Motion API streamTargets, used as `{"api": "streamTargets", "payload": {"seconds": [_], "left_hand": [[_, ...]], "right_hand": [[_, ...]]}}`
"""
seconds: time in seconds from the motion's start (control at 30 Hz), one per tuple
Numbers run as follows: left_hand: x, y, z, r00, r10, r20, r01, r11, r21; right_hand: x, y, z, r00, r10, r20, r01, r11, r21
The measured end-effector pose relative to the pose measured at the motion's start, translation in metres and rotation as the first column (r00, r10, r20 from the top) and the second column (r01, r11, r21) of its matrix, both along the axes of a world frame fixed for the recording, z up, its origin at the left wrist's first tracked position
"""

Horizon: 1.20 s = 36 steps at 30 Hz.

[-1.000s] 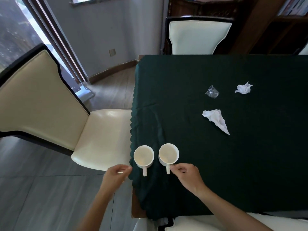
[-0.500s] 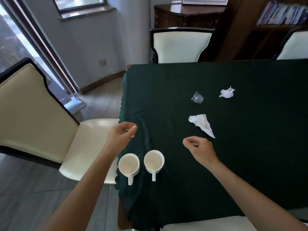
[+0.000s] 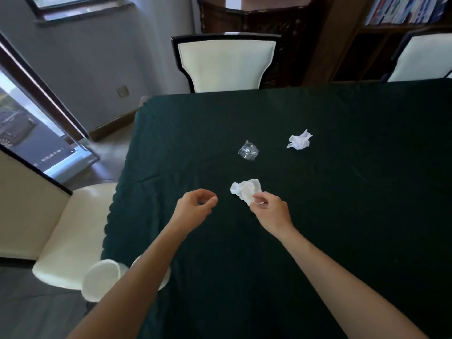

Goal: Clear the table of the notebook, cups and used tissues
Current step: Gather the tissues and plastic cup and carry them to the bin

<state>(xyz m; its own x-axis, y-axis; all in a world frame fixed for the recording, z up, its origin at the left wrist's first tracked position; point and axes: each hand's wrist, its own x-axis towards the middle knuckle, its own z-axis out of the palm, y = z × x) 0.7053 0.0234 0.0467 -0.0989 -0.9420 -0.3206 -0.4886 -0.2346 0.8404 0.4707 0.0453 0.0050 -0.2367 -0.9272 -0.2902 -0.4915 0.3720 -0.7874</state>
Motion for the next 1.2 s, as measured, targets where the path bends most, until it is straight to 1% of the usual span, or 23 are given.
{"api": "streamTargets", "payload": {"seconds": [0.07,0.17,0.27,0.4,0.53,0.67,0.73,0.83,0.9,0.97,1.03,1.07,1.2], "left_hand": [[-0.022,-0.006,-0.014,1.0,0.005,-0.002,-0.005,0.999,0.037],[-0.045,-0.014,-0.034,0.996,0.074,-0.04,-0.069,0.99,0.12],[-0.057,-0.021,-0.05,0.99,0.126,-0.068,-0.11,0.975,0.194],[-0.062,-0.035,-0.068,0.986,0.155,-0.062,-0.138,0.964,0.227],[-0.068,-0.053,-0.083,0.982,0.18,-0.057,-0.16,0.955,0.25],[-0.072,-0.055,-0.097,0.979,0.193,-0.057,-0.17,0.945,0.279],[-0.071,-0.051,-0.101,0.977,0.203,-0.071,-0.174,0.94,0.292],[-0.068,-0.044,-0.1,0.963,0.241,-0.119,-0.193,0.928,0.318],[-0.067,-0.042,-0.094,0.937,0.274,-0.216,-0.184,0.914,0.361],[-0.068,-0.041,-0.085,0.891,0.268,-0.367,-0.104,0.907,0.409],[-0.069,-0.04,-0.078,0.85,0.234,-0.472,-0.033,0.918,0.395],[-0.07,-0.041,-0.075,0.841,0.233,-0.488,-0.038,0.926,0.377],[-0.073,-0.042,-0.072,0.837,0.289,-0.465,-0.14,0.934,0.329]], "right_hand": [[-0.014,-0.016,-0.011,0.999,0.019,-0.033,-0.018,1.0,0.023],[-0.028,-0.04,-0.026,0.994,0.049,-0.097,-0.045,0.998,0.048],[-0.031,-0.062,-0.039,0.993,0.061,-0.099,-0.053,0.996,0.078],[-0.032,-0.089,-0.052,0.99,0.091,-0.108,-0.078,0.989,0.122],[-0.03,-0.102,-0.066,0.983,0.152,-0.102,-0.125,0.964,0.233],[-0.029,-0.102,-0.078,0.986,0.147,-0.083,-0.127,0.969,0.213],[-0.03,-0.098,-0.081,0.991,0.135,0.003,-0.132,0.97,0.203],[-0.026,-0.087,-0.081,0.972,0.056,0.228,-0.098,0.979,0.177],[-0.023,-0.081,-0.077,0.933,0.027,0.358,-0.087,0.984,0.154],[-0.02,-0.075,-0.071,0.885,0.029,0.465,-0.099,0.987,0.128],[-0.016,-0.071,-0.063,0.851,0.045,0.523,-0.115,0.988,0.103],[-0.015,-0.071,-0.06,0.839,0.061,0.54,-0.129,0.988,0.089],[-0.017,-0.084,-0.046,0.807,0.148,0.571,-0.223,0.973,0.062]]}}
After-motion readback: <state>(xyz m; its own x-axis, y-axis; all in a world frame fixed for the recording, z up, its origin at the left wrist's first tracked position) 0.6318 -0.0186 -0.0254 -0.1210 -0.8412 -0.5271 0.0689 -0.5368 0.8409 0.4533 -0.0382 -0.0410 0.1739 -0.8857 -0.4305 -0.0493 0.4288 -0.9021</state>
